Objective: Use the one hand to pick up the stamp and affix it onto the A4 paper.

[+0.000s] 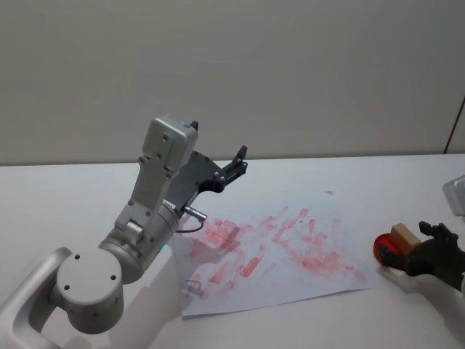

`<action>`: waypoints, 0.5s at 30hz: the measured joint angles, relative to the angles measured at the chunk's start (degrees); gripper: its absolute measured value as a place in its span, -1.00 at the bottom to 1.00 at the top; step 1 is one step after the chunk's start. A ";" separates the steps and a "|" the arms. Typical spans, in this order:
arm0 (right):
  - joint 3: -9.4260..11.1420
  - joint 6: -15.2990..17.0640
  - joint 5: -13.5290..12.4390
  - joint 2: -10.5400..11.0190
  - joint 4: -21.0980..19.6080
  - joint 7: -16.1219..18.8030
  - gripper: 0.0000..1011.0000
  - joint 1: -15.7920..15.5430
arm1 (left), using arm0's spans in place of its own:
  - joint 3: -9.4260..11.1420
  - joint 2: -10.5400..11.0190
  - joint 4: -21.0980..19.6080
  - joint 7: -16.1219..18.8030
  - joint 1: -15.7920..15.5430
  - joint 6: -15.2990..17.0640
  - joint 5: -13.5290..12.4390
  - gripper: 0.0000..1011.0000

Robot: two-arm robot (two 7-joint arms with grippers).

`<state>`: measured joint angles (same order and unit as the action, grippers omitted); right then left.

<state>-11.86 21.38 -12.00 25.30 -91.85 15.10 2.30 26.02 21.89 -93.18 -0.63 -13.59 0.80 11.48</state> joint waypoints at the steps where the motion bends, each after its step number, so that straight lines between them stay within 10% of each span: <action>1: 0.00 0.00 0.01 0.00 0.00 0.01 0.98 0.00 | 0.00 0.00 0.00 0.00 0.00 0.00 0.00 0.98; 15: 0.00 0.03 0.04 0.00 0.07 0.02 0.98 0.00 | 0.00 0.00 0.00 0.00 0.00 0.00 0.00 0.98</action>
<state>-11.86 21.41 -11.96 25.30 -91.79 15.12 2.30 26.02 21.89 -93.18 -0.63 -13.59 0.80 11.48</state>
